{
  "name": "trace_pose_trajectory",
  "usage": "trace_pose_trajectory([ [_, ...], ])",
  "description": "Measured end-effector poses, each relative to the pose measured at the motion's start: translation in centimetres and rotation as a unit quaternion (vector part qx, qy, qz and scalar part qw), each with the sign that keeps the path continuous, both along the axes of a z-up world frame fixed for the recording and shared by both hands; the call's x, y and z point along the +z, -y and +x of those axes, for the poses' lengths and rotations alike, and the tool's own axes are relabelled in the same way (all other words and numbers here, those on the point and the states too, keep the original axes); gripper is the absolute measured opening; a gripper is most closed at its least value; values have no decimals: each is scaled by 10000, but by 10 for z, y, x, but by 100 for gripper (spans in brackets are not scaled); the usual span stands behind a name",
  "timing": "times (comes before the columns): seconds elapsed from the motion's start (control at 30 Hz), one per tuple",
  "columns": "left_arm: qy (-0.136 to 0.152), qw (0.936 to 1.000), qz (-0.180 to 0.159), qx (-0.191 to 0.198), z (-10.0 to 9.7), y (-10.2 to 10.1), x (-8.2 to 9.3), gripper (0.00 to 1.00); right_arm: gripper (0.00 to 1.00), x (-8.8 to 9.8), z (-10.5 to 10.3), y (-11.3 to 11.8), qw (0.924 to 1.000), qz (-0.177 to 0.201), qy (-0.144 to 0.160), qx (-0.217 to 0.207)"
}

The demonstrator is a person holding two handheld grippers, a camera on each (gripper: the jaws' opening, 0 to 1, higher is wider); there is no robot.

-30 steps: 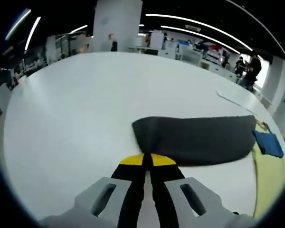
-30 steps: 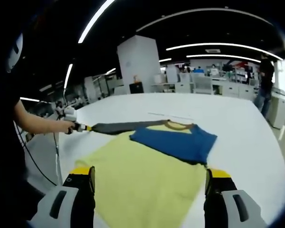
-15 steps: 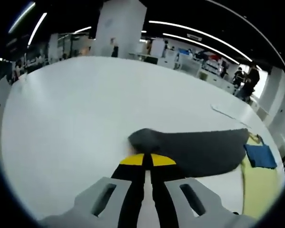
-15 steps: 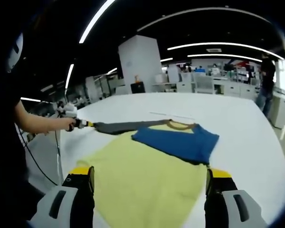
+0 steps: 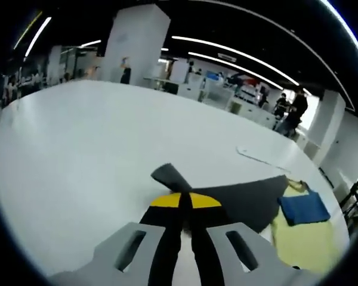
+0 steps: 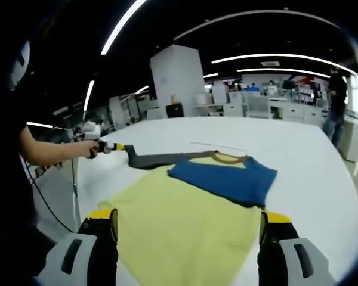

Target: Fold the garment on the visible template until the final outline fits inside the template.

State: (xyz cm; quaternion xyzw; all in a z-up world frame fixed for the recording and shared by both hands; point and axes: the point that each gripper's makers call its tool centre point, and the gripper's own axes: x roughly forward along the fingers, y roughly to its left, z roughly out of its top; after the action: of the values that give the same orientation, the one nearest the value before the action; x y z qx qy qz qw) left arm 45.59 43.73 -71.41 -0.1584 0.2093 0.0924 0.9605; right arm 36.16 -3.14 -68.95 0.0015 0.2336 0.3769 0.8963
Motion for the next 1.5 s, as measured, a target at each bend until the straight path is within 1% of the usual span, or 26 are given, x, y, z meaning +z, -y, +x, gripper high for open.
trace_pose_trajectory([
  [0.3,280,9990,-117,-321,17,28,16,0,99,-3,-1,0,10000,-27,14,75],
  [0.43,403,9973,-121,-595,25,47,24,0,99,-4,-1,-1,10000,-7,3,87],
  [0.63,530,9948,-47,-869,33,66,34,0,99,-6,-6,-5,9999,38,-16,132],
  [0.87,673,9907,-66,-1184,44,91,44,0,99,-8,-9,-7,9998,101,-55,137],
  [1.17,735,9845,-76,-1589,57,126,52,0,99,-11,-14,-9,9998,137,-68,157],
  [1.5,835,9769,-220,-1954,70,168,61,0,99,-14,-17,-8,9998,146,-75,147],
])
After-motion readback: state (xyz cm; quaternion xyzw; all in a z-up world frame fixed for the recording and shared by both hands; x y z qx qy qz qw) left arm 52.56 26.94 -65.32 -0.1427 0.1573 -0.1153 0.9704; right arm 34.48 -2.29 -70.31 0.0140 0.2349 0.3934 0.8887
